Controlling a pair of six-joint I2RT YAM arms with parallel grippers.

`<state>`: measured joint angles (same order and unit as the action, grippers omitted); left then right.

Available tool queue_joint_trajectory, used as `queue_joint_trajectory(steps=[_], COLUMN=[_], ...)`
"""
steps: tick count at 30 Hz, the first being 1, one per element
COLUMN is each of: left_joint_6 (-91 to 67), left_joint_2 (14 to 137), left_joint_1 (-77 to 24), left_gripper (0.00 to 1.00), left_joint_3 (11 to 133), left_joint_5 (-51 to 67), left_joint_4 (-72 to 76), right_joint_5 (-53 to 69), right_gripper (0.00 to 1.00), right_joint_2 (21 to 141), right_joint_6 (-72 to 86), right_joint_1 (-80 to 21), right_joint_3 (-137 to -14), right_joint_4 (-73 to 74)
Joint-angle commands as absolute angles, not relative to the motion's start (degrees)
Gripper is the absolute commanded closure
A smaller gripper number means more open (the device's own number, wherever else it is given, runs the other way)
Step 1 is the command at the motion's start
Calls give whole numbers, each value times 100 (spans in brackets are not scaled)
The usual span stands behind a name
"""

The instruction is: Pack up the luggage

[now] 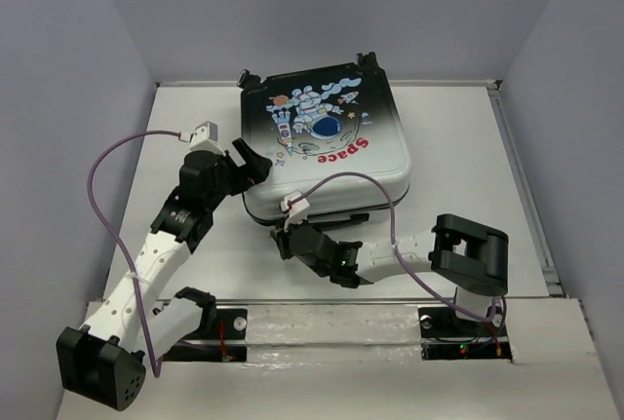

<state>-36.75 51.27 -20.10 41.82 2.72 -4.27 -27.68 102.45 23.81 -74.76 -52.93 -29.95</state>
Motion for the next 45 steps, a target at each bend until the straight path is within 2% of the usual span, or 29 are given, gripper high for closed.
queue_joint_trajectory(steps=[1, 9, 13, 19, 21, 26, 29, 38, 45], left_joint_6=[-4062, -3525, -3278, -3647, -3848, -4253, -4359, -4754, -5517], left_joint_2=[5238, 5844, 6371, 7363, 7470, 7900, 8673, 9719, 10116], left_joint_1=[-2470, -2408, -2075, -960, -722, -493, -457, -457, -466], left_gripper=[1, 1, 1, 1, 1, 1, 1, 1, 1], left_joint_3=[4946, 5905, 6493, 6478, 6251, 6248, 6679, 7163, 6953], left_joint_5=[1574, 863, 459, 1177, 1361, 1599, 1775, 1898, 2188], left_joint_4=[537, -52, -315, 0, 376, 791, 747, 984, 2220], right_joint_5=[-1080, -835, -870, -1309, -1414, -1468, -1433, -1485, -1494], right_gripper=[93, 93, 93, 93, 93, 93, 93, 93, 93], right_joint_2=[9898, 7922, 6612, 4704, 4309, 4052, 4244, 4623, 4737], right_joint_6=[2610, 3208, 3445, 3849, 3884, 3946, 3999, 4131, 4245], right_joint_1=[-8332, -8069, -8068, -8068, -8068, -8068, -8068, -8068, -8068], right_joint_3=[-4897, -2990, -2541, -2356, -2303, -2259, -2311, -2347, -2303], right_joint_4=[-4034, -3676, -2001, 189, 430, 642, 633, 484, 369])
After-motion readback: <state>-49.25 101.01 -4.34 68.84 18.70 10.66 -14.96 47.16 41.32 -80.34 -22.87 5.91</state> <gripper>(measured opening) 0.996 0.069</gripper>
